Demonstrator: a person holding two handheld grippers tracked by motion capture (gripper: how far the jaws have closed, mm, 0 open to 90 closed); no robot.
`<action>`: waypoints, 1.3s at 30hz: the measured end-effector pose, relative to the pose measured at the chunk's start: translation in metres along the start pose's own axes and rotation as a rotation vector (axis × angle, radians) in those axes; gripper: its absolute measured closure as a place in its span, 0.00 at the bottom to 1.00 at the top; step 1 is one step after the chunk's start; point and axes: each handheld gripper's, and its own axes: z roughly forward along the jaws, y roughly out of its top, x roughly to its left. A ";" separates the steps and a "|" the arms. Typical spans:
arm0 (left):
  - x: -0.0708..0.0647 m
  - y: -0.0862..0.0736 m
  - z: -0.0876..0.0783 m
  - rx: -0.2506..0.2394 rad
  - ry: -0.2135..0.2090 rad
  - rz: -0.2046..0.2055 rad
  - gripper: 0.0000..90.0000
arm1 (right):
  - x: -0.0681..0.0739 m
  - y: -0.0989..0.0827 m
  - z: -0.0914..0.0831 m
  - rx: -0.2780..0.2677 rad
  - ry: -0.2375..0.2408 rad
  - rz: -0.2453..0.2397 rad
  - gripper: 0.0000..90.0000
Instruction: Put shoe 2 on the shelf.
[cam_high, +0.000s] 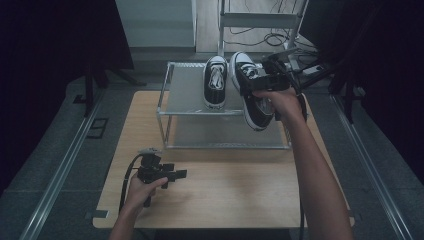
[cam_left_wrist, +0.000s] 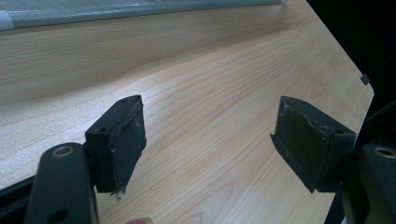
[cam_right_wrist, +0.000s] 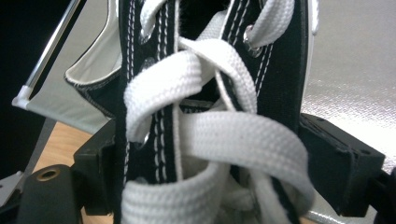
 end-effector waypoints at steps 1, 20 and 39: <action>0.000 0.000 0.000 0.002 -0.003 0.000 0.28 | 0.000 0.001 0.000 -0.001 -0.001 0.004 0.18; 0.000 -0.001 0.000 -0.002 -0.005 -0.007 0.28 | 0.001 0.016 0.011 -0.002 -0.020 0.049 0.18; 0.002 -0.001 -0.003 -0.010 -0.012 -0.008 0.28 | 0.013 0.031 0.025 -0.010 -0.046 0.098 0.18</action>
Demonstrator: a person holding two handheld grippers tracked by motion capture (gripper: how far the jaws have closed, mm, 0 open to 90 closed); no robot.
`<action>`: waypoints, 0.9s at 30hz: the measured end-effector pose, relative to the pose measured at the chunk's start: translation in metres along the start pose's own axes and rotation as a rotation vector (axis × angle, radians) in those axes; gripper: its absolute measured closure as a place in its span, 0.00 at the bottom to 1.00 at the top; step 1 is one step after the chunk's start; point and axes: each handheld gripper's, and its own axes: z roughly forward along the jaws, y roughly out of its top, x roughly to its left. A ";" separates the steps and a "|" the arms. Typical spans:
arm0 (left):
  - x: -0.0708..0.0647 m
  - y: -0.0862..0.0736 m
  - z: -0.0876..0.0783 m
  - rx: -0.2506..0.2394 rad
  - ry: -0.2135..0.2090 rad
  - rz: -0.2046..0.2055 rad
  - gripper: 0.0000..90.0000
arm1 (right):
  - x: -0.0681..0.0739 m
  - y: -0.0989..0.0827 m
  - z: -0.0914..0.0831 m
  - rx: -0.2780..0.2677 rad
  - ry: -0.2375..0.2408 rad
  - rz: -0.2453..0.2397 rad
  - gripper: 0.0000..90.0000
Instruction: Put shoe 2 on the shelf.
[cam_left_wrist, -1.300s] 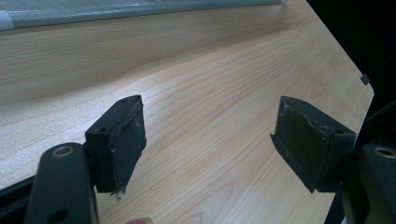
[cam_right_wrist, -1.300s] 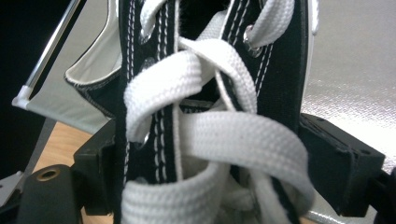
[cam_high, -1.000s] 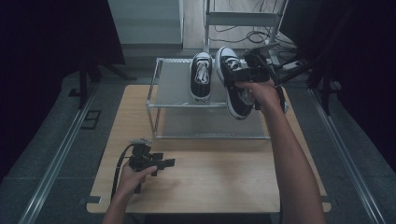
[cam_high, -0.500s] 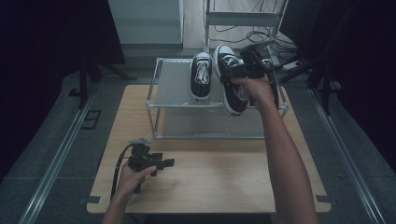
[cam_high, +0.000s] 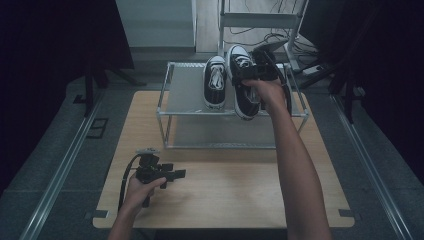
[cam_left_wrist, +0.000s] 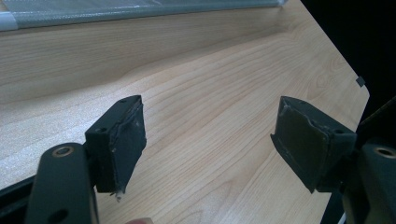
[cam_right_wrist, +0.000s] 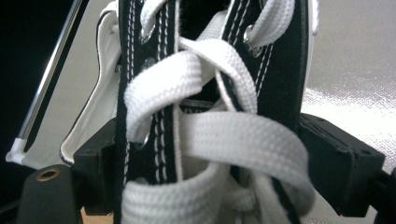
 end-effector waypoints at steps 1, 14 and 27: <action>0.000 0.000 0.000 0.000 -0.001 -0.003 0.28 | 0.000 0.001 0.000 -0.001 -0.002 0.001 0.18; 0.002 0.000 -0.003 -0.009 -0.005 0.000 0.28 | 0.001 0.008 0.014 -0.014 -0.021 0.080 0.18; 0.004 -0.001 -0.003 -0.007 -0.008 -0.008 0.28 | -0.006 0.018 0.032 -0.032 -0.041 0.156 0.18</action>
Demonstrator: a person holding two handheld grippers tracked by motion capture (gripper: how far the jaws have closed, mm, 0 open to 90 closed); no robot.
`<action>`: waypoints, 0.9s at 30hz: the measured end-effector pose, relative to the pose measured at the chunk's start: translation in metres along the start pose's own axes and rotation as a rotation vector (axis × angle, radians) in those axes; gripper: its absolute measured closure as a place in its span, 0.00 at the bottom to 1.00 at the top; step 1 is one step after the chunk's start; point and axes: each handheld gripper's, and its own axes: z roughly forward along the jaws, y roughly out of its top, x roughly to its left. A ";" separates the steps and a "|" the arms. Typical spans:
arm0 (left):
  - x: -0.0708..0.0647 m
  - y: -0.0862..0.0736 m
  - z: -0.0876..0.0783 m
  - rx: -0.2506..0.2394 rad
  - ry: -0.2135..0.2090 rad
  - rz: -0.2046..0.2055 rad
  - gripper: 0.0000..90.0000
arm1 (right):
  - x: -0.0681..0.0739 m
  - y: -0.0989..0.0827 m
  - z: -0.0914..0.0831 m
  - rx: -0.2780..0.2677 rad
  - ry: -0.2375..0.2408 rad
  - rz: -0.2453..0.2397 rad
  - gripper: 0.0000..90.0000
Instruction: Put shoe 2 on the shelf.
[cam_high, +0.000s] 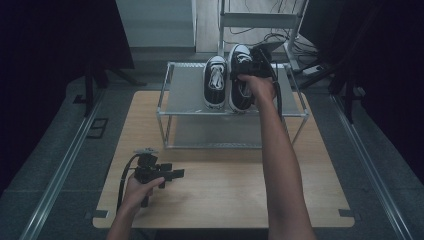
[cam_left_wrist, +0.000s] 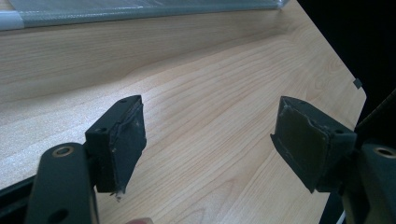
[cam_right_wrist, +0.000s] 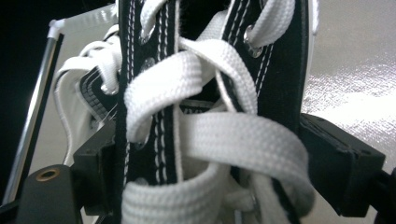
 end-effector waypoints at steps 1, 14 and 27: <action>0.000 0.000 0.000 0.000 -0.001 0.000 0.28 | -0.001 0.001 0.003 -0.001 -0.007 0.005 0.18; 0.002 -0.001 -0.001 -0.006 0.004 -0.020 0.28 | -0.003 0.013 0.016 0.020 -0.022 0.050 0.18; 0.004 -0.001 -0.003 -0.011 0.003 -0.024 0.28 | -0.010 0.017 0.030 0.066 -0.054 0.104 0.17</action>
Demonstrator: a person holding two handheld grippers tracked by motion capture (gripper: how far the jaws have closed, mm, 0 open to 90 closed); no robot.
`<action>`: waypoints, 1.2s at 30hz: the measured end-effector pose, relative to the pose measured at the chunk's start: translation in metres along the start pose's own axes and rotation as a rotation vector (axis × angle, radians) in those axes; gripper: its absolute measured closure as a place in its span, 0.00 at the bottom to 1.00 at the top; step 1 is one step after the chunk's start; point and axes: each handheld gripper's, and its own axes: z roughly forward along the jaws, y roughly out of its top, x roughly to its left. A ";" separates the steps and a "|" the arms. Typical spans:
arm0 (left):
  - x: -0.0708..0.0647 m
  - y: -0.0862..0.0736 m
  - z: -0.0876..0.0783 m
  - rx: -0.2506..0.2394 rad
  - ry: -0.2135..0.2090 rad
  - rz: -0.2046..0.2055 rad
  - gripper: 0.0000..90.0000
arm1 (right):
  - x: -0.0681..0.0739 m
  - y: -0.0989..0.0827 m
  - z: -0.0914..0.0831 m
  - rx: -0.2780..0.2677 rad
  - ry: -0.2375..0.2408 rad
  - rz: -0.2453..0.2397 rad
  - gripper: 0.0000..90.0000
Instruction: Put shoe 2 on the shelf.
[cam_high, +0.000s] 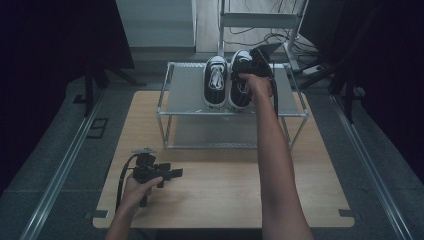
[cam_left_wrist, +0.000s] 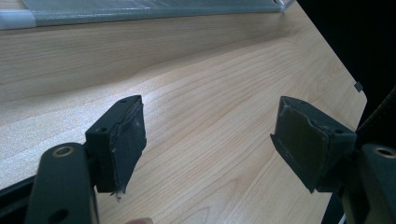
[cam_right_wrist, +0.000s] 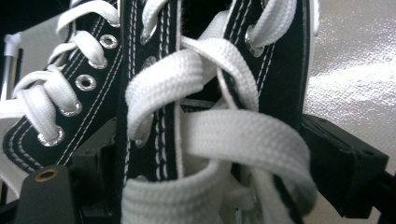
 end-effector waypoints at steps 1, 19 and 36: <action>0.000 0.000 0.000 0.001 -0.002 0.002 0.28 | 0.000 0.001 0.001 0.007 -0.007 0.000 0.17; 0.001 0.000 0.001 0.005 0.000 0.006 0.28 | 0.011 0.006 0.012 0.040 -0.104 -0.020 0.14; -0.001 -0.001 -0.003 -0.007 0.010 0.015 0.28 | 0.005 -0.025 -0.056 -0.169 0.144 -0.256 0.25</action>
